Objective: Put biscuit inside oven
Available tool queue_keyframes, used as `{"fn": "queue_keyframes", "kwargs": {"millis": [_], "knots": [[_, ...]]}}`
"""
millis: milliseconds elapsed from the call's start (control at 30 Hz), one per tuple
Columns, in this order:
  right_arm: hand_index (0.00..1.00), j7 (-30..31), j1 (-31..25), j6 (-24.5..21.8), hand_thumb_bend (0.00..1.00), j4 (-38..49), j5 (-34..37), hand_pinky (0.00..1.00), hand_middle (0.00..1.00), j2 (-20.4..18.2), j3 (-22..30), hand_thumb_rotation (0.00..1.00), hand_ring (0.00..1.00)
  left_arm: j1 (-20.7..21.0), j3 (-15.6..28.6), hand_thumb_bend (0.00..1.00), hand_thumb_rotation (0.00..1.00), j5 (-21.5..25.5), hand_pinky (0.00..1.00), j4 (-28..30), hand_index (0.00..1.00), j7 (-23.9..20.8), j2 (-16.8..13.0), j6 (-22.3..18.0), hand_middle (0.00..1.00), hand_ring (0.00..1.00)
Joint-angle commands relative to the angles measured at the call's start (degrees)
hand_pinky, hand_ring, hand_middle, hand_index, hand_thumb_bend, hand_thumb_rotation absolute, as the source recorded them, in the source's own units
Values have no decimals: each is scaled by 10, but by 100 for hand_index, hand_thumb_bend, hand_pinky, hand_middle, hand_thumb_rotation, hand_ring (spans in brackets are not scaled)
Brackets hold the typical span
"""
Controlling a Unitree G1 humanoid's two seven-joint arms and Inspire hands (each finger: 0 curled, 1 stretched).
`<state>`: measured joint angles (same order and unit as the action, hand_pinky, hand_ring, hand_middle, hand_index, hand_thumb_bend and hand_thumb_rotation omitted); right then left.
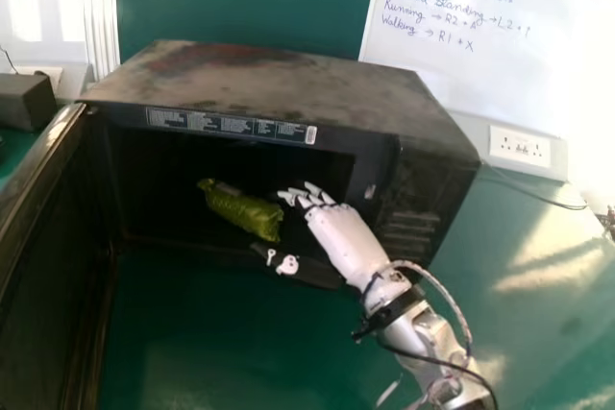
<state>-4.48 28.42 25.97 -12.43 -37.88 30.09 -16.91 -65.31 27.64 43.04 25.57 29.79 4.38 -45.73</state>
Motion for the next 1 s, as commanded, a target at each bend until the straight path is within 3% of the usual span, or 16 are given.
{"fn": "queue_keyframes", "kwargs": {"millis": [0,333,700,833,967], "knots": [[90,13,-28,19,85,23,28,47,92,14,18,60,76,1,4,84,100,3,91,-2,88,1,7,4,89,83],[89,74,-125,83,83,93,133,47,92,44,77,59,75,-4,5,84,100,-3,86,9,90,-6,11,9,90,79],[89,129,-237,134,85,146,239,47,93,47,131,61,76,0,10,77,100,4,83,11,91,-5,4,13,91,86],[87,174,-272,119,86,145,353,48,92,36,143,60,77,1,12,77,100,8,87,13,92,-7,2,16,92,87],[87,286,-295,71,87,135,562,47,91,26,146,62,76,9,23,77,100,-7,94,6,94,-12,4,11,96,94]]}}
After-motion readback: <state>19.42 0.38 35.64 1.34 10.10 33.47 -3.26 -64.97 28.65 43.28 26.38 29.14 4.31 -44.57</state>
